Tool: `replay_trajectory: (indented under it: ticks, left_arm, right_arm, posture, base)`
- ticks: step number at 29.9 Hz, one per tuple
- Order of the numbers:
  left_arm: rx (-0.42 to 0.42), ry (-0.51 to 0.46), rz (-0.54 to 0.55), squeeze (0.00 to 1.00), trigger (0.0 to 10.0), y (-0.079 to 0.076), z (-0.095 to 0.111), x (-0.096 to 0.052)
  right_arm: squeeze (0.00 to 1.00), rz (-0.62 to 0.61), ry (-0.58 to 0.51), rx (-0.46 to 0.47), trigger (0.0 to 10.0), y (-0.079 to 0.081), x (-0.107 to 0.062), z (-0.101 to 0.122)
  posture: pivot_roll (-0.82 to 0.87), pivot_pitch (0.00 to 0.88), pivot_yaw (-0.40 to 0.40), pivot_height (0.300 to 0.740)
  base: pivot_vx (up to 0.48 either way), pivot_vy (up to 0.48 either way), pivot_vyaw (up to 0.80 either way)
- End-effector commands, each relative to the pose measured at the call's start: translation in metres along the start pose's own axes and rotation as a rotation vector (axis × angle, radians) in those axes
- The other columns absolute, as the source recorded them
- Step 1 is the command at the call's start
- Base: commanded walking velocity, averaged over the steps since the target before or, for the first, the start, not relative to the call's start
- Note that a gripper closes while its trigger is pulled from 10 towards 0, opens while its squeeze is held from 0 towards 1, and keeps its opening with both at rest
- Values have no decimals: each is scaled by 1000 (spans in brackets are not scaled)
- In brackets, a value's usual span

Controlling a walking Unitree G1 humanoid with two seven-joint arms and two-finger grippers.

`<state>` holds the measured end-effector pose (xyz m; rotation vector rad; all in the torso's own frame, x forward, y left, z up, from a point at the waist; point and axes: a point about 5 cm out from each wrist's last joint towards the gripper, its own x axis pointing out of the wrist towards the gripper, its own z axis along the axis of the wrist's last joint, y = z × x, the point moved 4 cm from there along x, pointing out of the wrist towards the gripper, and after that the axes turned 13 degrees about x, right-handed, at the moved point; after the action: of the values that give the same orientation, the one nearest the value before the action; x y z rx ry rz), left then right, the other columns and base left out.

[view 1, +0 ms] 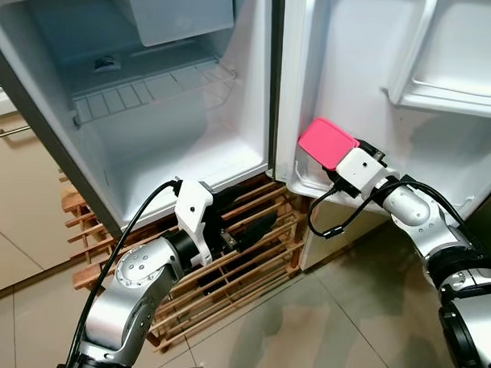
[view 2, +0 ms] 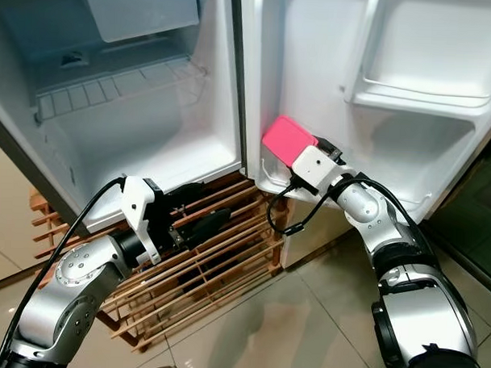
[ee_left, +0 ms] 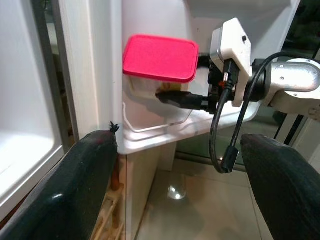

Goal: Restocking fridge

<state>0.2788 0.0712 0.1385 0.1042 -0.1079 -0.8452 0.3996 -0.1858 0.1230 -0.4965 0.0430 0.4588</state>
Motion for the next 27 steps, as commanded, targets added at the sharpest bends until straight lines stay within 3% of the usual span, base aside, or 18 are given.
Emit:
replay_trajectory:
  ticks: [1, 5, 8, 12, 15, 19, 25, 27]
  left_arm:
    - [11, -1, -14, 0, 10000, 0, 3, 0]
    - [13, 2, -9, 0, 10000, 1, 3, 1]
    - [22, 9, 33, 0, 10000, 8, 2, 1]
    - [-5, 3, 82, 0, 10000, 16, 2, 2]
    - [-37, -10, 133, 0, 10000, 26, 3, 4]
    - [-48, -17, 130, 0, 10000, 27, 2, 10]
    - [-26, -17, 101, 0, 10000, 23, 2, 21]
    - [-10, -20, 149, 0, 10000, 31, 4, 22]
  right_arm:
    - [0, -38, 46, 97, 10000, -6, -3, -11]
    - [0, -81, 30, 249, 10000, -8, 0, -9]
    - [0, -161, -111, 353, 10000, -11, 2, 9]
    - [0, -267, -201, 429, 10000, -12, -7, 16]
    - [0, -348, -293, 491, 10000, 2, -26, 25]
    - [0, -477, -332, 564, 10000, 14, -50, 29]
    - [0, -494, -314, 569, 10000, 42, -73, 28]
    - [0, -452, -251, 595, 10000, 59, -81, 22]
  posture:
    - [42, 21, 95, 740]
    - [41, 21, 92, 740]
    - [36, 17, 74, 740]
    - [30, 14, 70, 740]
    - [-1, 7, 73, 740]
    - [-30, 0, 75, 740]
    - [-64, 0, 80, 740]
    - [-77, 0, 85, 740]
  base:
    - [0, 0, 0]
    - [0, 0, 0]
    - [0, 0, 0]
    - [0, 0, 0]
    - [0, 0, 0]
    - [0, 0, 0]
    - [0, 0, 0]
    - [0, 0, 0]
